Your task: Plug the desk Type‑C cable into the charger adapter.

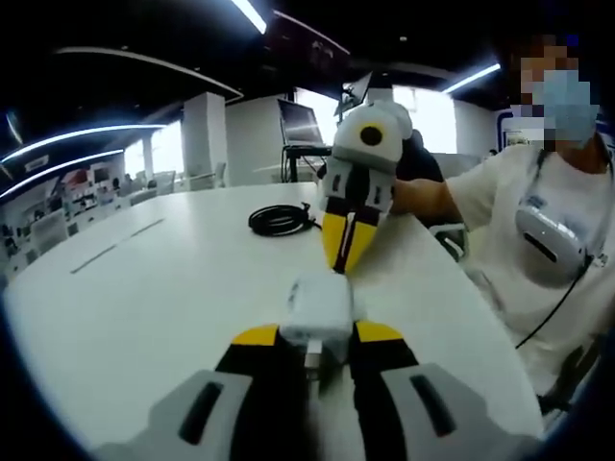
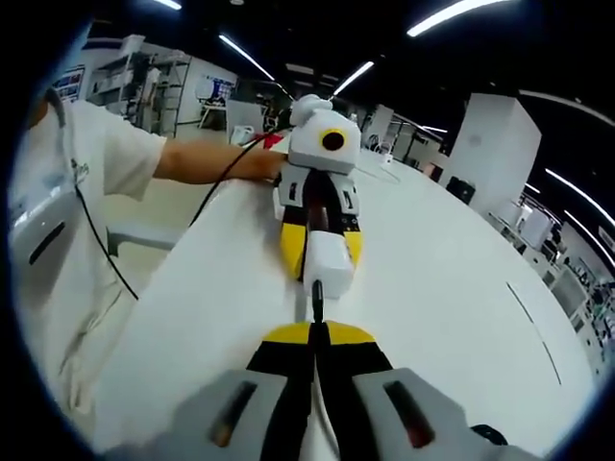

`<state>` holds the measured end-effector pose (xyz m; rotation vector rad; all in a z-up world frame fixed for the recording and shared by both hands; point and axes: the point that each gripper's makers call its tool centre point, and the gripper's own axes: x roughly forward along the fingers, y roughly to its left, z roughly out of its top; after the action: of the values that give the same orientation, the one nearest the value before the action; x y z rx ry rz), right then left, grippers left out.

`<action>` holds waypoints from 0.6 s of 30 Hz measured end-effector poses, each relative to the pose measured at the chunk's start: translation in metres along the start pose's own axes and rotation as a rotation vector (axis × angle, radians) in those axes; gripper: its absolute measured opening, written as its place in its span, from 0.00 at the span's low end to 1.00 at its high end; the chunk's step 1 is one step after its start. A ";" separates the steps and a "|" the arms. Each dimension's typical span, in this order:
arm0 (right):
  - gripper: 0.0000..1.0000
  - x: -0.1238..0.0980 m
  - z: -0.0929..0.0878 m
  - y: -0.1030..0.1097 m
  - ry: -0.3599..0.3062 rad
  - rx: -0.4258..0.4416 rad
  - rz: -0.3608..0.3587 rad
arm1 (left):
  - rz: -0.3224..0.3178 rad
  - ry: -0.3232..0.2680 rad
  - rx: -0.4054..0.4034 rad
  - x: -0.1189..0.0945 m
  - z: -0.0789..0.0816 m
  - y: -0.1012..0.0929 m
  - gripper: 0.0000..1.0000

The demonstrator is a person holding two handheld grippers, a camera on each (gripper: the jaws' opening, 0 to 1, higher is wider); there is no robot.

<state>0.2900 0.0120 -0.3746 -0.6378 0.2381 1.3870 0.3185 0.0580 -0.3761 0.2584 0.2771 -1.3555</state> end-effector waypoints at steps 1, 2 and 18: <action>0.00 0.000 -0.001 -0.001 0.007 -0.003 -0.005 | 0.004 0.002 -0.002 0.001 0.000 -0.001 0.26; 0.00 0.000 -0.001 -0.001 0.010 -0.002 -0.008 | 0.007 0.004 -0.002 0.002 0.000 -0.001 0.26; 0.00 0.000 0.000 -0.004 0.022 -0.011 -0.032 | 0.031 0.016 -0.001 0.005 0.002 -0.001 0.25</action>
<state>0.2937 0.0114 -0.3738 -0.6639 0.2371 1.3523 0.3184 0.0527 -0.3762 0.2723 0.2860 -1.3235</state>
